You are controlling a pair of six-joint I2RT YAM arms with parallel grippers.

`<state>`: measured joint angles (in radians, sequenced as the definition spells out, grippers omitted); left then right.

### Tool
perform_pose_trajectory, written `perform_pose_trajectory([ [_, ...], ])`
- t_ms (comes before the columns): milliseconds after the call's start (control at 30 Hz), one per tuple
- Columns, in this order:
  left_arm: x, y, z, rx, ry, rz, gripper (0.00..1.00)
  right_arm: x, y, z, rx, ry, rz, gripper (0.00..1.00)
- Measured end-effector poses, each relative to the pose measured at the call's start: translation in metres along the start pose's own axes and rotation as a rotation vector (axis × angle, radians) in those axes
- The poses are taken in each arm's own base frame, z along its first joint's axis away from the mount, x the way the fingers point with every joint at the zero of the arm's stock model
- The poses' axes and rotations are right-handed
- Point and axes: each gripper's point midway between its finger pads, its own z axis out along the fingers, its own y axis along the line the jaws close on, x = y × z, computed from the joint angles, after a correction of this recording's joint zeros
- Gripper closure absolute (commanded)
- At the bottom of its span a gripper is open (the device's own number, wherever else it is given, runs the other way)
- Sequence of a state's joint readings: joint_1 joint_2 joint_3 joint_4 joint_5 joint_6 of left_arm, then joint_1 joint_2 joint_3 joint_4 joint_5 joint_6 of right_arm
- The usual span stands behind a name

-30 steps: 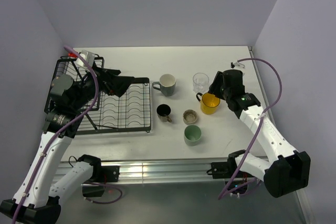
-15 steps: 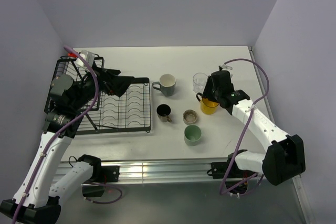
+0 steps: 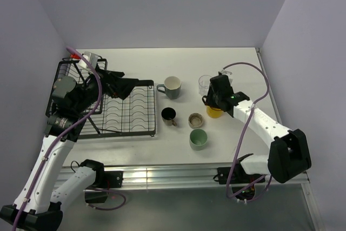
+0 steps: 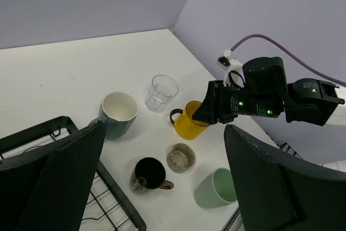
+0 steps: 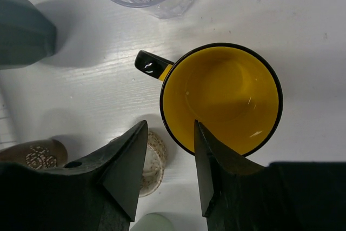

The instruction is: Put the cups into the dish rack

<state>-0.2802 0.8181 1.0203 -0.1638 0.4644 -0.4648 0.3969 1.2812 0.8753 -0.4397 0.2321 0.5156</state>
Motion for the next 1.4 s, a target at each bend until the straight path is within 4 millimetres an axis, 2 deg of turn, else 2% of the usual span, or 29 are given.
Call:
perform_pose_trajectory([
  [333,0.002,0.003,0.002,-0.005,0.009,-0.005,0.01,0.026,-0.003,0.024,0.064,0.083,-0.043,0.59],
  [433,0.003,0.003,0.002,-0.005,0.01,-0.006,0.01,0.028,-0.005,0.029,0.081,0.09,-0.048,0.68],
  [467,0.003,0.003,0.002,-0.005,0.01,-0.006,0.01,0.028,-0.004,0.029,0.083,0.09,-0.048,0.75],
  [700,0.003,0.003,0.002,-0.005,0.011,-0.006,0.01,0.026,-0.008,0.03,0.105,0.081,-0.049,0.85],
  [733,0.003,0.003,0.002,-0.005,0.011,-0.007,0.01,0.026,-0.008,0.03,0.107,0.079,-0.053,0.92],
  [833,0.003,0.003,0.002,-0.005,0.011,-0.007,0.01,0.024,-0.01,0.03,0.118,0.069,-0.056,1.0],
  [1233,0.004,0.004,0.003,-0.007,0.015,-0.009,0.01,0.022,-0.011,0.028,0.124,0.064,-0.056,1.0],
  [1400,0.005,0.005,0.005,-0.008,0.019,-0.014,0.01,0.017,-0.014,0.008,0.111,0.054,-0.045,1.0],
])
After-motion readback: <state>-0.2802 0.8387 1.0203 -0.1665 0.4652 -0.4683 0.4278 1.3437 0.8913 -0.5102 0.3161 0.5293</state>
